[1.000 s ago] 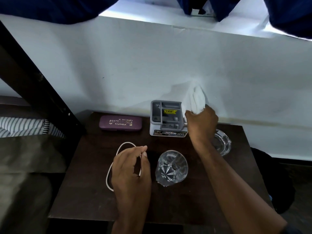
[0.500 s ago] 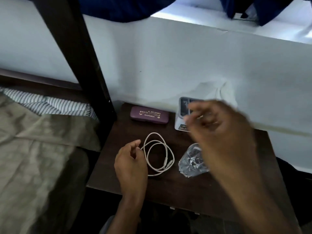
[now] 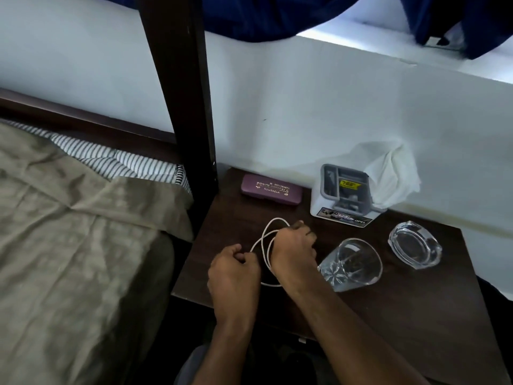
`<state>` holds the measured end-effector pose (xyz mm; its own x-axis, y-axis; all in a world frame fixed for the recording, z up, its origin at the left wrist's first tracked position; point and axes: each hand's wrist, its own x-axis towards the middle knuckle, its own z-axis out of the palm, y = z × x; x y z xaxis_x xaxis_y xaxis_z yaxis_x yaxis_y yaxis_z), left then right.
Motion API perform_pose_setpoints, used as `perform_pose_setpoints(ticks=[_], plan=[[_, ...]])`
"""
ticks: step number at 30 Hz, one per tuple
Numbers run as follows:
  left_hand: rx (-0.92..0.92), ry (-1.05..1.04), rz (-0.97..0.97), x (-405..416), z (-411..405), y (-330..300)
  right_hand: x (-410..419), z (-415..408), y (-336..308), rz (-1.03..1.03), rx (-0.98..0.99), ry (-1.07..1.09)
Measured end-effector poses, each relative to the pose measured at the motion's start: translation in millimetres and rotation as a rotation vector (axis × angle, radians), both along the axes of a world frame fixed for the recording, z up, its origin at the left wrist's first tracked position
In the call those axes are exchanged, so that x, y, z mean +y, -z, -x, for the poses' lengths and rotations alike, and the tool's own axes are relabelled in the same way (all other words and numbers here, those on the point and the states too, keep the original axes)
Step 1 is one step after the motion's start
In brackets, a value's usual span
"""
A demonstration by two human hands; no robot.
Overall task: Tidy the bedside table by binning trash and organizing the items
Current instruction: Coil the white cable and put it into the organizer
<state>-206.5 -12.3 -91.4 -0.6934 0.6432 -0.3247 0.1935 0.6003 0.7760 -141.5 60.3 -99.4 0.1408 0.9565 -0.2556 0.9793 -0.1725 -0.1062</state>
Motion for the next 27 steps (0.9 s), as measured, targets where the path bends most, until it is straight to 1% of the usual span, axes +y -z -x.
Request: perform_pose_setpoints(ticks=[2,3,6,10,11,14,15,17,20,22,24,25,27], plan=[[-0.027,-0.019,0.0,1.6,-1.1,-1.6,1.4,-3.5,4.2,-0.008,0.003,-0.002],[-0.044,-0.027,-0.012,3.4,-1.5,-2.1,3.7,-5.5,4.6,0.001,0.037,-0.01],[-0.112,-0.036,-0.027,7.4,-2.7,-1.7,5.9,-13.0,2.9,0.052,0.224,0.013],[-0.153,0.002,-0.023,13.3,-3.4,4.0,5.1,-21.1,-0.1,-0.003,0.484,0.085],[-0.188,0.009,-0.041,14.3,-2.1,5.5,5.9,-21.1,-1.0,0.001,0.558,0.082],[-0.418,-0.009,-0.135,18.6,-0.1,10.7,7.4,-21.0,-9.5,-0.022,0.717,0.072],[-0.469,-0.024,-0.165,19.4,0.9,9.7,7.8,-21.4,-13.2,-0.04,0.76,0.061],[-0.488,0.001,-0.23,21.7,4.7,4.7,8.7,-22.9,-22.4,-0.075,0.809,0.026],[-0.496,0.105,-0.344,26.4,9.4,-11.0,11.7,-29.1,-44.6,-0.126,0.875,-0.013],[-0.63,0.175,-0.429,29.3,9.5,-24.9,14.4,-34.2,-60.7,-0.145,0.954,-0.028],[-0.754,0.191,-0.48,35.2,6.6,-39.4,15.6,-38.9,-74.6,-0.163,1.024,-0.03],[-0.781,0.185,-0.482,39.5,4.2,-46.2,15.5,-39.7,-80.9,-0.172,1.035,-0.038],[-0.766,0.204,-0.476,47.2,-1.9,-60.8,14.1,-38.9,-90.6,-0.188,1.021,-0.088]])
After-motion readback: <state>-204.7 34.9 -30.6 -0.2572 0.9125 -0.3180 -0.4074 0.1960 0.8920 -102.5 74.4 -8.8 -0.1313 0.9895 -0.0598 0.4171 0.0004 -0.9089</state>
